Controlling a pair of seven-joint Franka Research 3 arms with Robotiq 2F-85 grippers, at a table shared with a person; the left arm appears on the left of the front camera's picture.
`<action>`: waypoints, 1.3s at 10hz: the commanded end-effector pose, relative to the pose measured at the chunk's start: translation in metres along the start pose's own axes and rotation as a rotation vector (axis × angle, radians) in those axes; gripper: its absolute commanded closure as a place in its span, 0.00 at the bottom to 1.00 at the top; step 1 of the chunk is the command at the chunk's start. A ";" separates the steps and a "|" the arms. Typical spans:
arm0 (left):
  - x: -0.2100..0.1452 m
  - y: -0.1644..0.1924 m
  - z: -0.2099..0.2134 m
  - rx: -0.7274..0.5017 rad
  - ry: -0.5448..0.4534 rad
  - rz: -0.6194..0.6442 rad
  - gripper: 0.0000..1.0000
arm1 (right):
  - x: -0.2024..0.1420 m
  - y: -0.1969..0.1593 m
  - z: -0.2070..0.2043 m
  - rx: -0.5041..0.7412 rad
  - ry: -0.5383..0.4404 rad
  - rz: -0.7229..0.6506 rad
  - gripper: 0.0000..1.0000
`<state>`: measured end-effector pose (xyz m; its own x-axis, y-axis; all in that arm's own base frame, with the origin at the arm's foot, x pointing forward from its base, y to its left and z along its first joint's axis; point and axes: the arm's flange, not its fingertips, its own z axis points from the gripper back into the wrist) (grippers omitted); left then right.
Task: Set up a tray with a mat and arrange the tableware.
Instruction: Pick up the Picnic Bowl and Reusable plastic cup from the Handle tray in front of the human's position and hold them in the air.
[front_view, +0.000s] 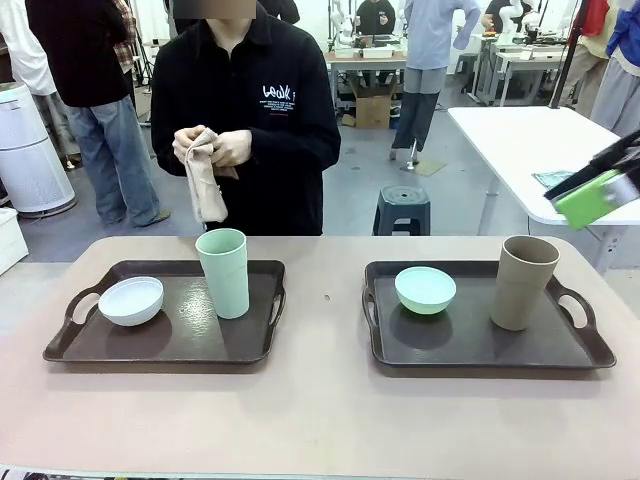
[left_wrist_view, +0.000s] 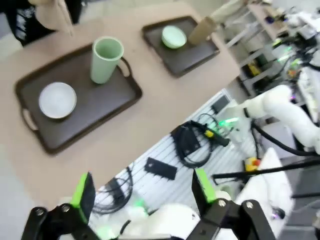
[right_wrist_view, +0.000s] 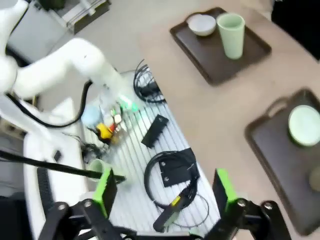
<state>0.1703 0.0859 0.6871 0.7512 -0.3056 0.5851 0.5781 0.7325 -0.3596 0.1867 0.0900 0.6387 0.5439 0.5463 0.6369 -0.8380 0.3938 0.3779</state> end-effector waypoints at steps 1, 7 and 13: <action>-0.009 0.021 0.004 -0.102 -0.029 0.049 0.00 | -0.015 -0.011 0.029 0.038 -0.035 -0.121 0.00; 0.086 -0.012 -0.136 0.815 0.187 0.091 0.00 | 0.163 -0.025 -0.212 -0.514 -0.034 0.401 0.00; 0.088 -0.022 -0.141 0.771 0.119 -0.014 0.00 | 0.129 0.007 -0.224 -0.455 -0.016 0.433 0.00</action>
<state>0.2718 -0.0424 0.6457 0.7962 -0.3598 0.4863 0.2507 0.9279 0.2760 0.2726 0.3354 0.5772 0.1397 0.7133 0.6868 -0.8899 0.3946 -0.2288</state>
